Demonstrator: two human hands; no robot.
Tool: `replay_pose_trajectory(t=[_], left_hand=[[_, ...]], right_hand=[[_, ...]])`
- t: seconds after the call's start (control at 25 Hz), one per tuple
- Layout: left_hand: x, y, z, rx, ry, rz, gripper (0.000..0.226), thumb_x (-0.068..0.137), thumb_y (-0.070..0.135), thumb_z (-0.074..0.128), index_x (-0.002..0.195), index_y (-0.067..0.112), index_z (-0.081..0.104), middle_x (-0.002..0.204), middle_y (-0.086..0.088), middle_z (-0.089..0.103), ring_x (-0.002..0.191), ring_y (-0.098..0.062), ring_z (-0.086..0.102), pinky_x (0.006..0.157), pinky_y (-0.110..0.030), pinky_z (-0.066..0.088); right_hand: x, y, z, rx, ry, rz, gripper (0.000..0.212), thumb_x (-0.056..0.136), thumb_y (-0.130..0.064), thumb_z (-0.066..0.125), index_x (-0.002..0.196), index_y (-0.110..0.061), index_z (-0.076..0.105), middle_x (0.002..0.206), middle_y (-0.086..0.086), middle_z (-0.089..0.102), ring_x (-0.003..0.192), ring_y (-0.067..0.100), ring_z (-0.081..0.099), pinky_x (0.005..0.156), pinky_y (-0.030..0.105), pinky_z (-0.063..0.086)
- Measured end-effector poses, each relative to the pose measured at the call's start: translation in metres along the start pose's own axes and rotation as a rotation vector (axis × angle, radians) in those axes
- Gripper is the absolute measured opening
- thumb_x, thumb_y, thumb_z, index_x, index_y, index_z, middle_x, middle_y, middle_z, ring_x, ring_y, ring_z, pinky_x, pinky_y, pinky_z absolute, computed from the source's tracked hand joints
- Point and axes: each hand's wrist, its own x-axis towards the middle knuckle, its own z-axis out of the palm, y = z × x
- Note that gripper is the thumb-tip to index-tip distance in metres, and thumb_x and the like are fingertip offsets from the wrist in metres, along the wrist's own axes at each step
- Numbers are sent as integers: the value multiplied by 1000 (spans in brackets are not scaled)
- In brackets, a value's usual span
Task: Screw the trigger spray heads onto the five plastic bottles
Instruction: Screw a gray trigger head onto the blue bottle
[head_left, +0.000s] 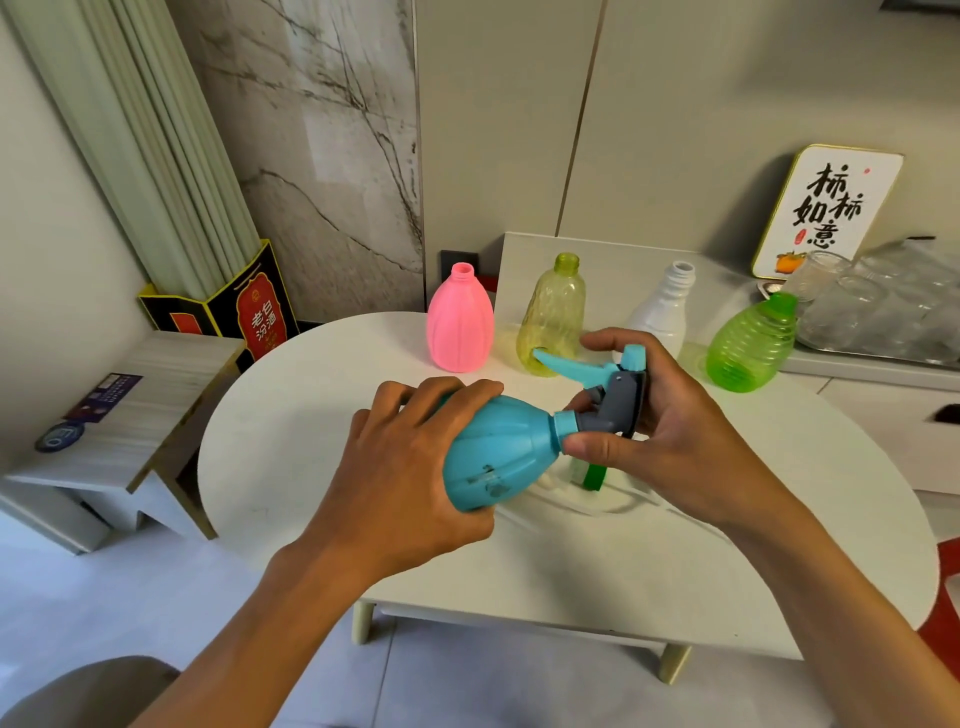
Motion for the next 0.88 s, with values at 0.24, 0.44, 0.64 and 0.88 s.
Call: replay_pose_trajectory(t=[0.24, 0.44, 0.64, 0.88], left_hand=[[0, 1, 2, 52, 86, 6, 92, 53, 50, 74, 137, 35, 38, 129, 7, 52, 106, -23, 45, 77, -42, 49], [1, 5, 9, 127, 166, 13, 92, 56, 49, 75, 139, 30, 40, 133, -1, 52, 110, -27, 45, 78, -43, 48], [8, 9, 10, -305, 168, -177, 93, 52, 52, 80, 134, 40, 39, 115, 25, 51, 101, -4, 48, 78, -21, 47], [8, 7, 4, -1189, -244, -414, 73, 50, 34, 91, 113, 51, 59, 107, 13, 71, 98, -10, 69, 70, -24, 58]], right_hand=[[0, -5, 11, 157, 146, 124, 85, 56, -46, 87, 130, -48, 46, 95, 4, 69, 88, 8, 71, 72, 21, 57], [0, -9, 25, 275, 332, 305, 72, 72, -47, 80, 134, -38, 46, 96, 8, 72, 55, 13, 68, 54, 25, 57], [2, -16, 25, 344, 384, 303, 66, 80, -78, 43, 133, -39, 43, 84, 4, 77, 56, 22, 69, 54, 34, 56], [5, -11, -7, 299, 489, -39, 30, 88, -33, 60, 118, -30, 61, 112, -12, 72, 100, 8, 67, 76, 24, 53]])
